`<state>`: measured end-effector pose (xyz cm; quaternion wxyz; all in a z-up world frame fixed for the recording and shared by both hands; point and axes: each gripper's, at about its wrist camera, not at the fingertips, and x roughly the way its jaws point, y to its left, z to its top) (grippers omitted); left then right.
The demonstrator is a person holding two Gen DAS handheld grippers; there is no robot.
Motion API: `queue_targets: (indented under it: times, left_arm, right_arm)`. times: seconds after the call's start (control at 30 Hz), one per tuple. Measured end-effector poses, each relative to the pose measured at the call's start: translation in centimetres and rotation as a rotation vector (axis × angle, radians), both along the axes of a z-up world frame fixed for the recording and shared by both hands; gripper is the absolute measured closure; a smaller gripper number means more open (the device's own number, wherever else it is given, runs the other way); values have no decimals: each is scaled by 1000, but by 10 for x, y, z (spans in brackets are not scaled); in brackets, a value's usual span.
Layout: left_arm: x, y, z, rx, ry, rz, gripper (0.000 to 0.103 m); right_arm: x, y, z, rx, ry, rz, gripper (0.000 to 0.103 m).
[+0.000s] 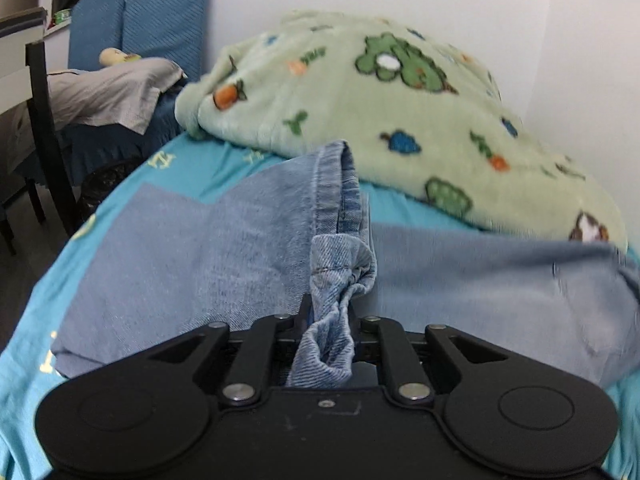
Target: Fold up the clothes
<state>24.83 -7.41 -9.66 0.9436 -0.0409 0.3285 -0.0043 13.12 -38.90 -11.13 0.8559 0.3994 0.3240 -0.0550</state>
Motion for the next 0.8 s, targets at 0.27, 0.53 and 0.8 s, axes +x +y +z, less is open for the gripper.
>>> queue_targets:
  times: [0.27,0.53,0.8]
  left_arm:
    - [-39,1,12,49,8,-126,61]
    - [-89,31,56,58,-30,-139,34]
    - [-102,59,69,18,-72,-118,29]
  right_arm:
    - [7,27,-2,-54,-21,112,45]
    - [2,82,-1,-51,-150,314,44]
    - [11,115,0,-89,-200,410,44]
